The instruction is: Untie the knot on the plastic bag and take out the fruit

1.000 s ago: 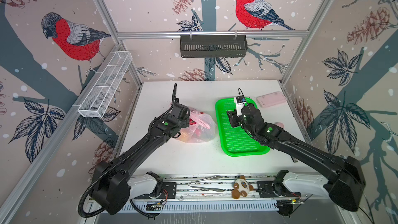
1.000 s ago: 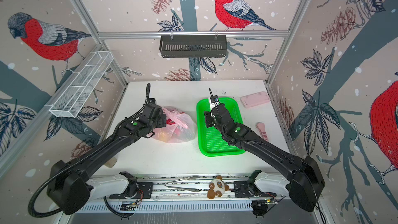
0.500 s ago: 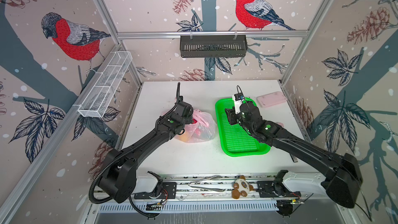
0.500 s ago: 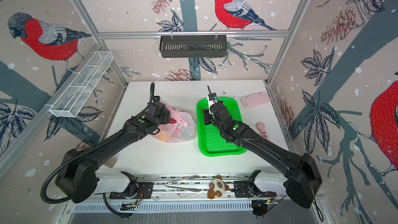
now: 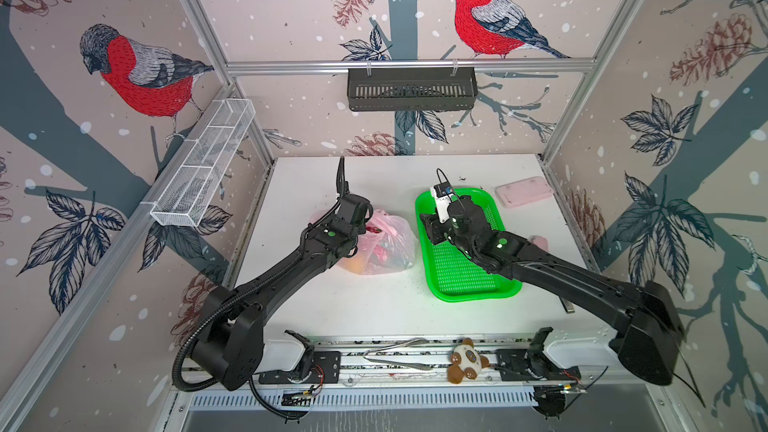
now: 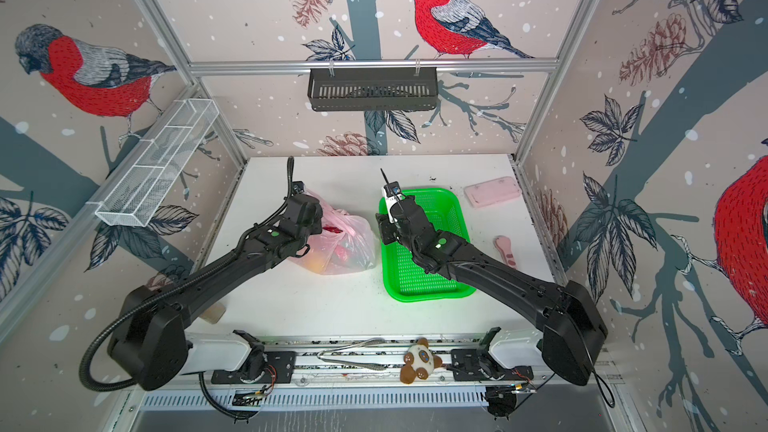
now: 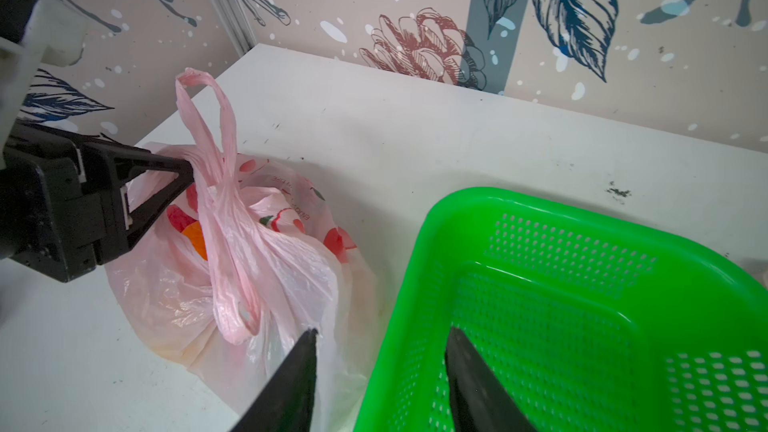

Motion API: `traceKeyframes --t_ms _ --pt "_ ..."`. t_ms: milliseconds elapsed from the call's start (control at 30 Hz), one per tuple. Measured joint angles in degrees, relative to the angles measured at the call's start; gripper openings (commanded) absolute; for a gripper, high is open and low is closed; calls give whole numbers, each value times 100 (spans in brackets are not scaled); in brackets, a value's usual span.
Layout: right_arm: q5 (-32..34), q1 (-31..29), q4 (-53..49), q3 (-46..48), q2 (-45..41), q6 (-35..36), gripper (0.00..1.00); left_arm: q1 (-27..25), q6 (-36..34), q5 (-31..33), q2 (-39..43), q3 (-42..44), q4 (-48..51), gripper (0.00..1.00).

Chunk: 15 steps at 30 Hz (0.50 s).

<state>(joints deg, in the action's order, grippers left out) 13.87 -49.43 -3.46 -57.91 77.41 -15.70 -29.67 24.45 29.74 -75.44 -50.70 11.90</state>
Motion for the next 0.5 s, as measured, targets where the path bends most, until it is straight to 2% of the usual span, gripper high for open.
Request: traceKeyframes --t_ms 200,500 --pt "140 -345 -35 -734 898 240 50 0 651 -22 525 691 -448 20" --pt "195 -691 -129 -1690 2000 566 52 0 1390 -232 1281 1523 -1073 11"
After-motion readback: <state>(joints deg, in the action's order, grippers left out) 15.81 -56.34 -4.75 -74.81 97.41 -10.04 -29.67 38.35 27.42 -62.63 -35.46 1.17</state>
